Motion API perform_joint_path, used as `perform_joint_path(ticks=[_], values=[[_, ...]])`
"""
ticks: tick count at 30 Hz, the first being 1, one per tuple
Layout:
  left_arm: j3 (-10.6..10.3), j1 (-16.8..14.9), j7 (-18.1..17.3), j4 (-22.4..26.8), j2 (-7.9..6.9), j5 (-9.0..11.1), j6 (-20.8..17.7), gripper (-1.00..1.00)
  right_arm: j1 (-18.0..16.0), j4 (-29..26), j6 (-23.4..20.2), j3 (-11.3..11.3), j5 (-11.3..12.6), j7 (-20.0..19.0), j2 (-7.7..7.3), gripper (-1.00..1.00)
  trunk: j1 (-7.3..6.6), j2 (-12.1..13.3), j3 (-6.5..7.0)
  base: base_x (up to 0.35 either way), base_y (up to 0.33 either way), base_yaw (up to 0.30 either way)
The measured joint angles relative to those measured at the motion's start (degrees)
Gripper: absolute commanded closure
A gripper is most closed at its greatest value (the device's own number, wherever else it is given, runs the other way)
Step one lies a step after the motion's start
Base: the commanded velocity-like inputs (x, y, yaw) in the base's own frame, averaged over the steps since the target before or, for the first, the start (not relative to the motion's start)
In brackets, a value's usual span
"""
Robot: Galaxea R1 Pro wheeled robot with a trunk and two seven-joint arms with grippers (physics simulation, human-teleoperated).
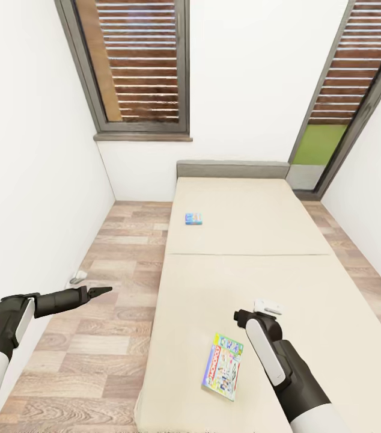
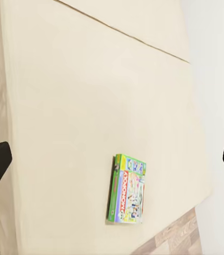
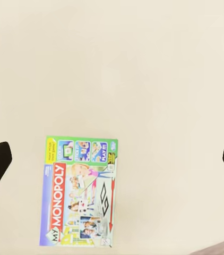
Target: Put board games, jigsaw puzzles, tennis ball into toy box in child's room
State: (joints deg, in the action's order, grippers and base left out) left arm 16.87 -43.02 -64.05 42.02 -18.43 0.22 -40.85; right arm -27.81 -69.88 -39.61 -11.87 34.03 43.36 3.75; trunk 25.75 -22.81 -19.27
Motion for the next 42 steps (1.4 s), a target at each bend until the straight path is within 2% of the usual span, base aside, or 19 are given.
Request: perform_joint_path(ticks=[27,32,37,42], values=[[-0.34,0.0,0.34,0.07,0.63,0.0,0.03,-1.0,0.0,-0.12,0.27,-0.08,0.0,0.01,0.06,-1.0,0.0,0.0,-2.55,0.0,0.0,0.0],[-0.27,0.0,0.24,0.07,0.59,0.01,0.0,-1.0,0.03,-1.76,0.21,-0.3,0.0,0.01,0.15,-1.0,0.0,-0.01,-3.02,0.0,0.0,0.0],[-0.19,0.0,0.11,0.07,0.59,0.03,0.0,-1.0,0.58,-5.81,0.26,-3.02,-0.02,0.09,0.39,-1.0,0.0,-0.01,-3.49,0.0,0.0,0.0],[-0.18,0.0,0.04,0.07,0.57,0.07,0.0,-1.0,0.87,-7.69,0.27,-4.79,-0.06,0.16,0.41,-1.0,0.0,-0.01,-3.96,0.0,0.0,0.0]])
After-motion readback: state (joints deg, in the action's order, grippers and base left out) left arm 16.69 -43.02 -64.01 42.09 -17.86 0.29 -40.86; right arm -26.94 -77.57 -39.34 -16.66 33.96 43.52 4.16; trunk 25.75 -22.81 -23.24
